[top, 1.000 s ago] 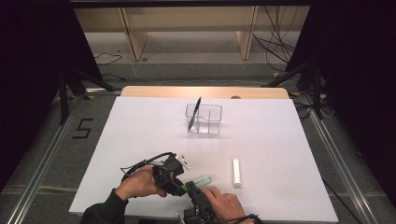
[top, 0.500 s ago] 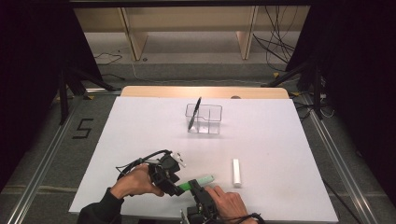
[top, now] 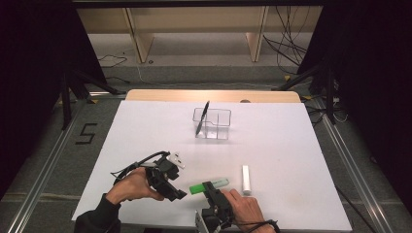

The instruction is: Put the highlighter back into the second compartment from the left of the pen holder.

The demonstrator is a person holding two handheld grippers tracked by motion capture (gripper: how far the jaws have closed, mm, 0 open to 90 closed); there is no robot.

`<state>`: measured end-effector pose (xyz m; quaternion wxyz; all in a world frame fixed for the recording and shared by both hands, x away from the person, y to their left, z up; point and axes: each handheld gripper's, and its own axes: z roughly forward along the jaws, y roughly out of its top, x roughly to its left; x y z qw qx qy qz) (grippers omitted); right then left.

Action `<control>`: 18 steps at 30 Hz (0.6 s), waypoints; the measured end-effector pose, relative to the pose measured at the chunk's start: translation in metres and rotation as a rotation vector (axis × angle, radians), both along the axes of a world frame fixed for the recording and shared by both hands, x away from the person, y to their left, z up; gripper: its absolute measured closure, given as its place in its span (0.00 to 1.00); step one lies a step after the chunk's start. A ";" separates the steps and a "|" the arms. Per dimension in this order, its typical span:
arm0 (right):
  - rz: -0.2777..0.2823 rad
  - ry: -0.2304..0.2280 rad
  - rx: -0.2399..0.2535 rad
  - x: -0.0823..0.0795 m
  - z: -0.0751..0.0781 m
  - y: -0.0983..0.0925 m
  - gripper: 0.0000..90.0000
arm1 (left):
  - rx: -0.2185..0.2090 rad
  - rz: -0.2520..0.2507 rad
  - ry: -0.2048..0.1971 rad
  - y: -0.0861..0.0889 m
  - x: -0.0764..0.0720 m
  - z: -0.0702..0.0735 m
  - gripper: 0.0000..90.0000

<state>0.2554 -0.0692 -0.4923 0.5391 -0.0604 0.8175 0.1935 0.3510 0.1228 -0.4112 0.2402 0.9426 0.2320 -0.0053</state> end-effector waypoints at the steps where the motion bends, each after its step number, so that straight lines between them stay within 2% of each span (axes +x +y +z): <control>1: -0.011 0.007 0.009 0.001 0.001 -0.002 0.85 | -0.012 0.007 -0.007 0.001 0.000 0.000 0.30; 5: -0.032 0.018 0.040 0.007 0.007 -0.009 0.85 | -0.075 0.028 -0.033 0.007 0.006 -0.005 0.28; 8: -0.059 0.043 0.079 0.015 0.013 -0.016 0.85 | -0.107 0.047 -0.078 0.010 0.008 -0.007 0.26; 11: -0.090 0.088 0.158 0.022 0.023 -0.023 0.85 | -0.166 0.076 -0.107 0.014 0.010 -0.012 0.25; 14: -0.123 0.109 0.200 0.031 0.030 -0.031 0.85 | -0.202 0.102 -0.148 0.016 0.011 -0.019 0.24; 15: -0.132 0.134 0.239 0.035 0.032 -0.034 0.85 | -0.220 0.119 -0.161 0.016 0.010 -0.021 0.24; 16: -0.147 0.164 0.271 0.038 0.036 -0.037 0.85 | -0.224 0.116 -0.178 0.017 0.011 -0.023 0.24; 18: -0.167 0.216 0.354 0.046 0.042 -0.043 0.85 | -0.266 0.137 -0.204 0.018 0.008 -0.027 0.24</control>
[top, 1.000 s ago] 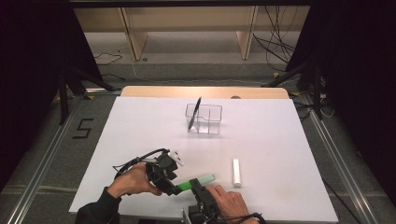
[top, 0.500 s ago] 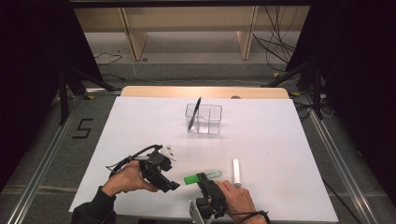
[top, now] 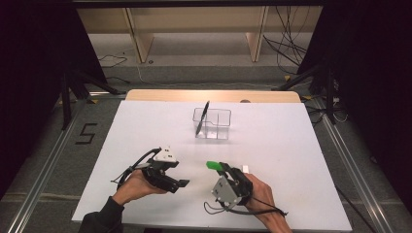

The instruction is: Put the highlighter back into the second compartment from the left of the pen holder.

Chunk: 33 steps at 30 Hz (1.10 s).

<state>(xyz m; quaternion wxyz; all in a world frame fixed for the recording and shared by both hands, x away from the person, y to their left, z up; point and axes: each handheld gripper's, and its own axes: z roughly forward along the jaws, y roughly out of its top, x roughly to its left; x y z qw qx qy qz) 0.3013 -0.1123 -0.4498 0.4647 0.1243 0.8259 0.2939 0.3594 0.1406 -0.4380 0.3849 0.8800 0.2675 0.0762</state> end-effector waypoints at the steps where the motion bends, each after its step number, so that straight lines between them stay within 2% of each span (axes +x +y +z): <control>1: -0.004 0.017 0.043 0.004 0.004 -0.003 0.85 | -0.016 0.012 -0.018 0.001 -0.001 -0.002 0.24; 5: -0.026 0.111 0.214 0.021 0.018 -0.012 0.85 | -0.092 0.048 -0.064 0.004 -0.007 -0.009 0.23; 8: -0.041 0.180 0.332 0.033 0.028 -0.019 0.85 | -0.119 0.059 -0.099 0.007 -0.012 -0.012 0.23; 10: -0.051 0.233 0.412 0.041 0.034 -0.024 0.85 | -0.157 0.083 -0.104 0.011 -0.014 -0.014 0.23; 14: -0.062 0.325 0.555 0.060 0.044 -0.032 0.85 | -0.241 0.134 -0.082 0.021 -0.015 -0.017 0.23; 17: -0.077 0.358 0.612 0.072 0.049 -0.036 0.85 | -0.264 0.156 -0.074 0.027 -0.017 -0.019 0.22; 22: -0.096 0.412 0.692 0.090 0.054 -0.040 0.85 | -0.266 0.166 -0.086 0.033 -0.024 -0.024 0.20; 25: -0.113 0.425 0.715 0.100 0.056 -0.040 0.85 | -0.263 0.174 -0.093 0.035 -0.027 -0.026 0.19; 30: -0.128 0.458 0.791 0.116 0.064 -0.040 0.85 | -0.261 0.188 -0.110 0.039 -0.032 -0.027 0.18; 33: -0.138 0.463 0.811 0.126 0.070 -0.039 0.85 | -0.272 0.199 -0.125 0.042 -0.034 -0.027 0.18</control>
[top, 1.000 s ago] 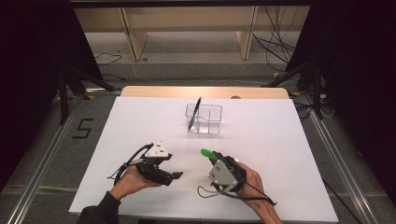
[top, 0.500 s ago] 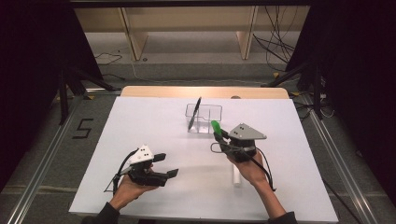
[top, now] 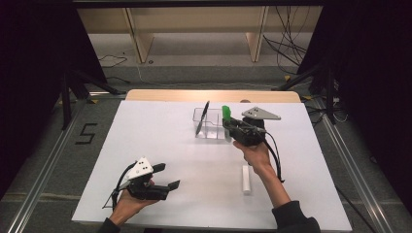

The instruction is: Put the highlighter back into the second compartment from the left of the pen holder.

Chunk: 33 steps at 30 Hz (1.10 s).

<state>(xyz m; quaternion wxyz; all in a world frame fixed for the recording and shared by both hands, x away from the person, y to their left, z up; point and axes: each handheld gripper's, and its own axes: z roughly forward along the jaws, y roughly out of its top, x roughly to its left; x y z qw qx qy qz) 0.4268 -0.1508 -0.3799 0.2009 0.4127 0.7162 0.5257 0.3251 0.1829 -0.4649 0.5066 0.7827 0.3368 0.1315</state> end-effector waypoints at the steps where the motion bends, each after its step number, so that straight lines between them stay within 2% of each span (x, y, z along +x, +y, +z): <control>1: -0.005 -0.001 0.004 0.003 0.002 0.001 0.85 | -0.007 0.006 -0.004 0.001 -0.001 0.000 0.18; 7: -0.027 0.011 0.034 0.018 0.009 0.005 0.85 | -0.032 0.028 -0.017 0.006 -0.001 0.001 0.18; 15: -0.040 0.020 0.048 0.036 0.014 0.017 0.85 | -0.030 0.020 -0.022 0.005 0.000 0.000 0.18; 21: -0.056 0.041 0.080 0.050 0.016 0.024 0.85 | -0.034 0.018 -0.023 0.005 0.000 0.000 0.18; 33: -0.085 0.058 0.075 0.071 0.014 0.038 0.85 | -0.048 0.030 -0.025 0.006 0.001 0.000 0.18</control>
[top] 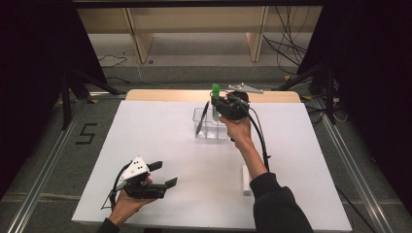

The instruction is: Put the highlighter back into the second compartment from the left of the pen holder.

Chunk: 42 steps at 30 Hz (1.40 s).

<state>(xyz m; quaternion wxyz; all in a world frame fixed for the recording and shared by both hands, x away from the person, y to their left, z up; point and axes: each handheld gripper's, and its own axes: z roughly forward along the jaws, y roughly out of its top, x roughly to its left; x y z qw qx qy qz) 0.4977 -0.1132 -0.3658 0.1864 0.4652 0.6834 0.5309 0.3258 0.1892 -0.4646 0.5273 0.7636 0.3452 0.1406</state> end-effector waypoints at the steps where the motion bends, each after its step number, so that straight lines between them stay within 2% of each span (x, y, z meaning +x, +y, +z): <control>1: -0.002 0.003 -0.001 0.001 0.000 0.001 0.85 | -0.003 0.001 -0.001 0.000 0.000 0.000 0.18; 14: -0.032 0.015 -0.003 0.016 -0.003 0.011 0.85 | -0.003 -0.003 0.002 0.000 0.000 0.000 0.18; 42: -0.069 0.071 -0.031 0.026 -0.023 0.017 0.85 | -0.012 -0.002 -0.001 0.001 0.000 0.001 0.18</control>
